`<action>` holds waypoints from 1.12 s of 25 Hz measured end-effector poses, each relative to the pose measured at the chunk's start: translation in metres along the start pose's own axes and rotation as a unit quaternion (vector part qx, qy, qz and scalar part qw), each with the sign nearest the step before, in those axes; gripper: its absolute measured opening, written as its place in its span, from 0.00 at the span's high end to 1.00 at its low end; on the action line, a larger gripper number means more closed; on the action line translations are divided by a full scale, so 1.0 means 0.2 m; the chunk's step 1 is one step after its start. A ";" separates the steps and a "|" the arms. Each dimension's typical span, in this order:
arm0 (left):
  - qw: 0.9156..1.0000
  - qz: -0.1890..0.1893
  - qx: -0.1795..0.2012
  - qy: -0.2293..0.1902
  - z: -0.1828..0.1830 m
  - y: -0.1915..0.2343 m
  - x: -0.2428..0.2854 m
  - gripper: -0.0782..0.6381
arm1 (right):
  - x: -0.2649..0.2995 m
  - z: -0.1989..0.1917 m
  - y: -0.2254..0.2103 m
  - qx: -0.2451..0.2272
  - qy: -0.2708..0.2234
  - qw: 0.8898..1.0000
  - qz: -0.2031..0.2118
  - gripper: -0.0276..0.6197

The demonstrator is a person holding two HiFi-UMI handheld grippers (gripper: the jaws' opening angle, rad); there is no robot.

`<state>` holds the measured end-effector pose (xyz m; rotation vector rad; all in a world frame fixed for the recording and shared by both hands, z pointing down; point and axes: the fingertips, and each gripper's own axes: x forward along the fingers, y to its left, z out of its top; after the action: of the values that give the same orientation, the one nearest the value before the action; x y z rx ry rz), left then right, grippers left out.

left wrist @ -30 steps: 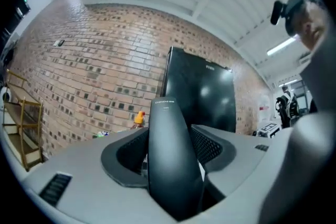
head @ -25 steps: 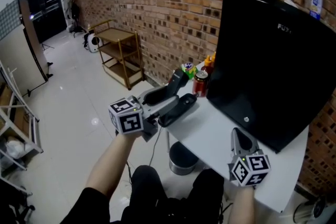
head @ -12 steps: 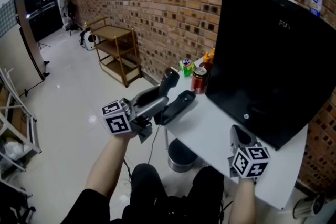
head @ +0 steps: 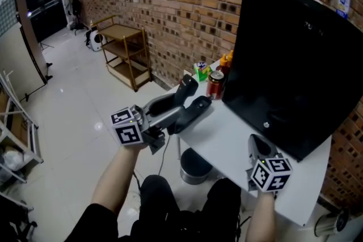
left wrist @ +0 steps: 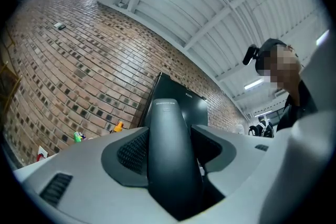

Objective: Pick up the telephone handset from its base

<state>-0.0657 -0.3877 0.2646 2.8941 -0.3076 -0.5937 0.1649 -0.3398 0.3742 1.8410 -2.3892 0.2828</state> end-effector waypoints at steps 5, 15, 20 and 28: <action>1.000 0.001 -0.001 0.000 0.00 0.00 0.00 0.53 | 0.00 0.00 0.00 0.002 0.002 1.000 0.001 0.94; 0.999 0.002 0.036 0.028 -0.06 -0.05 0.05 0.53 | 0.00 -0.01 0.01 0.004 0.003 1.000 0.000 0.94; 0.998 -0.001 0.046 0.032 -0.07 -0.08 0.09 0.53 | 0.00 0.00 0.01 0.003 0.004 1.000 0.001 0.94; 0.998 0.002 0.045 0.041 -0.09 -0.08 0.09 0.53 | 0.00 -0.01 0.01 0.005 0.007 1.000 0.003 0.95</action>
<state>-0.0397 -0.3739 0.2719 2.9931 -0.3378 -0.4714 0.1636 -0.3384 0.3759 1.8298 -2.3884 0.3071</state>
